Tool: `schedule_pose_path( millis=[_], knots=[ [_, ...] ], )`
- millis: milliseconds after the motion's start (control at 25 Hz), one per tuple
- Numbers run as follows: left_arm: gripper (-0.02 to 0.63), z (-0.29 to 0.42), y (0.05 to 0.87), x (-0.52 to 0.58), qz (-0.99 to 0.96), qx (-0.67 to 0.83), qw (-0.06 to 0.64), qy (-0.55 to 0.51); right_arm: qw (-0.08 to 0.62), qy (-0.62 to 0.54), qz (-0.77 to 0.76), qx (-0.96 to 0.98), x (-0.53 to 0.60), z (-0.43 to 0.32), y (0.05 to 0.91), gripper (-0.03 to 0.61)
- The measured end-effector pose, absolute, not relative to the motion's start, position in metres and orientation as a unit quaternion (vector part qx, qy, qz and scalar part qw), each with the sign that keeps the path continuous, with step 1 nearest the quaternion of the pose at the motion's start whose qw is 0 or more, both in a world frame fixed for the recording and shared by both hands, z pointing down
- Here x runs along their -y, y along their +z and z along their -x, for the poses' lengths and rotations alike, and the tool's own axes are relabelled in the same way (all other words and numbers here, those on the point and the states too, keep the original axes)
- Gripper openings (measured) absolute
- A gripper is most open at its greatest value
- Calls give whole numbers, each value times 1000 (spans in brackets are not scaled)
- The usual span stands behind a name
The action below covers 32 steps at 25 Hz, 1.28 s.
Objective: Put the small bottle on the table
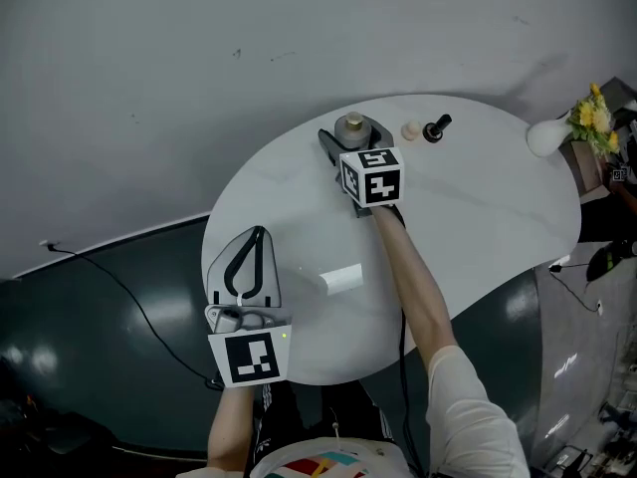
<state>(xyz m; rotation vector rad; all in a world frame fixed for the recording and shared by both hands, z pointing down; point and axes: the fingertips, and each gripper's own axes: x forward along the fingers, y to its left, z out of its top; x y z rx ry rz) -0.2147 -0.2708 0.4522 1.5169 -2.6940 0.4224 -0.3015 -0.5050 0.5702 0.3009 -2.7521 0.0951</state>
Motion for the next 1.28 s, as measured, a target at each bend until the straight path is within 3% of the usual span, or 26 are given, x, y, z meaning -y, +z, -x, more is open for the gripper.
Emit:
schedule_pose_path(
  millis=[280,1280],
  knots=[
    [17,219,489,260,-462,878,62,110,222,25,-88,971,507,322,608,348],
    [17,228,501,257,-461,878,73,105,269,20,-103,957,510,324,626,348]
  ],
)
